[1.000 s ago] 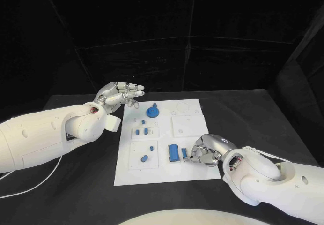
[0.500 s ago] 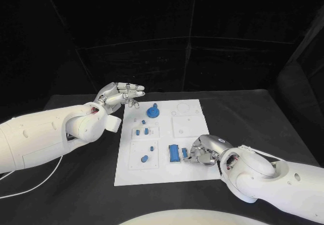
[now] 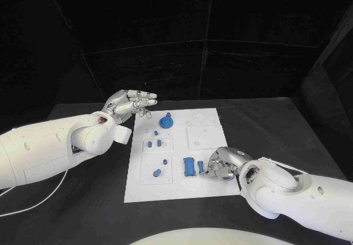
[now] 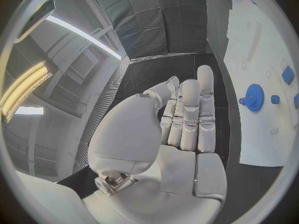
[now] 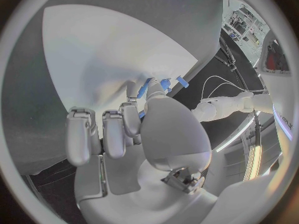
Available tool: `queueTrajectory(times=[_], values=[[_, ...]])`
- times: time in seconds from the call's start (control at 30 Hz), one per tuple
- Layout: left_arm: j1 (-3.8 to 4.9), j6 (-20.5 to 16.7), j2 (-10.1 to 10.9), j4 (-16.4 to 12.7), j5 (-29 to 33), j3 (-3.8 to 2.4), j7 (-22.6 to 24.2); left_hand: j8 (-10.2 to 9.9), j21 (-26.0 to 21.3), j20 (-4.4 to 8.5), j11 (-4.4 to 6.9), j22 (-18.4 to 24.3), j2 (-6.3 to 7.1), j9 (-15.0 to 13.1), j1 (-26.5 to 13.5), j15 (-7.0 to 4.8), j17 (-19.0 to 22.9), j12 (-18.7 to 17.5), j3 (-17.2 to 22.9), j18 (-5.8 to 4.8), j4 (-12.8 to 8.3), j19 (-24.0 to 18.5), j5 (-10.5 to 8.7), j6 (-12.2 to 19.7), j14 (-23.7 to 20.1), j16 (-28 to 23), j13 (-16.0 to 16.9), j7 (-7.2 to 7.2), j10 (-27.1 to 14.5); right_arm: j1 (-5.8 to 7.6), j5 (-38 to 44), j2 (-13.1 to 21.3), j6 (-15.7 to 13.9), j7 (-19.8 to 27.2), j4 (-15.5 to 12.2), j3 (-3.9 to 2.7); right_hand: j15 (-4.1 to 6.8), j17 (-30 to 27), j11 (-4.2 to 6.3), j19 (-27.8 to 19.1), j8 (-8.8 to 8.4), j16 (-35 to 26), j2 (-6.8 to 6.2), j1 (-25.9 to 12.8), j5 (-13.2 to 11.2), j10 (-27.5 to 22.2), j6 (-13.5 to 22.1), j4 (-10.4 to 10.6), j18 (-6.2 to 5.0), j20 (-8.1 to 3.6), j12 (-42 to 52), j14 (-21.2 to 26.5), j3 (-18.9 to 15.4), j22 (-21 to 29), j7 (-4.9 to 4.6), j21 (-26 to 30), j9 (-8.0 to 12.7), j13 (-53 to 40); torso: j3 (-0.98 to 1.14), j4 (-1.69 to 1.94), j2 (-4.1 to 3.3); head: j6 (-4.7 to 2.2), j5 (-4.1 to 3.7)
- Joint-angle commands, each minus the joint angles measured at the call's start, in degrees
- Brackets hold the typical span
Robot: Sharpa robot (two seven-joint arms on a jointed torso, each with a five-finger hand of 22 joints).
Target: Assemble the parts on the task board
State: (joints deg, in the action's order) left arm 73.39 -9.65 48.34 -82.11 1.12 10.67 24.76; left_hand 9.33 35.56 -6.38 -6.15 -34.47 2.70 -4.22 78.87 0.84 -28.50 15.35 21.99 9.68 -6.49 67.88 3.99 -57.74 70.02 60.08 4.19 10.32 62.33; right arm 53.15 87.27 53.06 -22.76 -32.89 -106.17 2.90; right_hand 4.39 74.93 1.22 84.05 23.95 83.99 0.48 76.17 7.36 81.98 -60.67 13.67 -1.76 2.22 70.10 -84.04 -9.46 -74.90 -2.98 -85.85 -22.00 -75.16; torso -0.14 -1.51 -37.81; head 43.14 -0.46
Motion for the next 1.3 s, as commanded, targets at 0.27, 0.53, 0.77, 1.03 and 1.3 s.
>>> queueTrajectory(times=[0.27, 0.53, 0.77, 1.03, 1.3], values=[[0.07, 0.7, 0.0, 0.0, 0.1, -0.01, 0.2, 0.4, 0.2, 0.10, 0.09, -0.1, 0.03, 0.0, 0.5, 0.00, 0.1, 0.2, 0.0, 0.78, -0.3, 0.1, 0.15, 0.3, -0.6, -0.1, -0.1, 0.13, -0.3, 0.07, -3.1, 1.3, -1.1, 4.5, -1.3, 0.01, 0.03, 4.8, -0.30, 1.4, 0.15, -0.7, -1.41, -1.3, -2.1, -0.2, 1.0, 1.1, 0.11, -0.07, -0.5, -3.9, -2.4, -10.4, -0.28, 0.8, -0.1, -0.4, -0.04, -0.06, 0.11, -0.17, -0.07], [0.07, 0.5, 0.2, 0.0, 0.1, 0.01, 0.8, 0.3, -0.8, -0.38, -0.03, 0.3, 1.33, 0.1, -2.4, 0.58, 2.1, 0.3, -1.8, 0.65, 1.0, -1.7, 0.01, 0.8, -3.0, -1.8, -0.2, 0.09, -0.8, 1.70, -23.7, 5.5, -6.5, 23.3, -1.3, -0.26, -1.40, -3.7, -2.21, -6.1, -3.39, -7.3, -0.80, 1.0, -1.3, -6.6, 6.8, 1.1, -2.41, 1.10, -12.0, -1.7, -3.0, -2.6, -2.53, 9.6, 1.2, 7.3, -0.15, 0.13, 0.36, -1.18, -0.62], [-0.03, 0.5, 0.1, 0.6, 2.1, 0.02, 1.8, 0.5, -9.1, -1.80, -0.44, 5.6, 1.63, 0.1, -3.7, 1.66, 8.8, -0.2, -5.0, 0.77, 2.6, -8.9, -0.02, 1.7, -9.3, -14.3, -0.4, -0.17, -1.7, 6.69, -50.5, 4.9, -5.5, 43.6, 7.0, -0.36, -3.37, -33.0, -3.76, -24.7, -7.68, -35.8, 2.66, 7.4, -0.7, -19.4, 9.3, -3.3, -8.35, 2.66, -35.3, 7.9, -1.9, 20.2, -4.86, 36.7, 2.9, 25.1, -0.42, 0.26, 1.50, -2.23, -1.09], [-0.38, -0.2, -1.5, 4.1, 4.3, 0.03, 3.3, -0.9, -22.9, -5.84, -1.49, 15.9, 0.65, 0.3, -2.7, 4.86, 17.6, -5.7, -4.1, 0.68, 3.7, -18.6, 0.08, 0.9, -12.0, -35.8, -0.6, -0.51, -0.2, 9.88, -67.4, -0.5, 0.4, 55.6, 19.4, -0.42, -8.83, -49.3, -8.60, -35.8, -13.34, -64.0, 5.02, 12.7, -1.4, -24.7, 9.4, -5.5, -7.84, 7.53, -55.5, 22.6, -0.9, 35.2, -7.94, 58.3, 6.5, 46.8, -1.07, 0.38, 3.39, -3.65, -1.82], [-1.31, -3.7, -5.7, 10.5, 7.4, 0.00, 5.3, -4.3, -29.3, -9.12, -4.00, 22.1, 0.79, 0.5, -2.9, 7.76, 22.4, -11.5, -5.9, 1.06, 4.7, -23.4, 0.04, 1.4, -14.5, -47.6, -0.6, -1.63, -2.0, 10.53, -73.3, -8.9, 4.2, 60.0, 32.3, -0.77, -11.19, -62.5, -9.80, -32.7, -19.48, -77.9, 6.29, 10.8, -1.4, -21.8, 7.1, -9.8, -8.88, 10.75, -63.3, 21.5, -0.4, 47.7, -8.27, 71.9, 12.3, 64.8, -1.22, 0.38, 4.81, -6.38, -2.11]])
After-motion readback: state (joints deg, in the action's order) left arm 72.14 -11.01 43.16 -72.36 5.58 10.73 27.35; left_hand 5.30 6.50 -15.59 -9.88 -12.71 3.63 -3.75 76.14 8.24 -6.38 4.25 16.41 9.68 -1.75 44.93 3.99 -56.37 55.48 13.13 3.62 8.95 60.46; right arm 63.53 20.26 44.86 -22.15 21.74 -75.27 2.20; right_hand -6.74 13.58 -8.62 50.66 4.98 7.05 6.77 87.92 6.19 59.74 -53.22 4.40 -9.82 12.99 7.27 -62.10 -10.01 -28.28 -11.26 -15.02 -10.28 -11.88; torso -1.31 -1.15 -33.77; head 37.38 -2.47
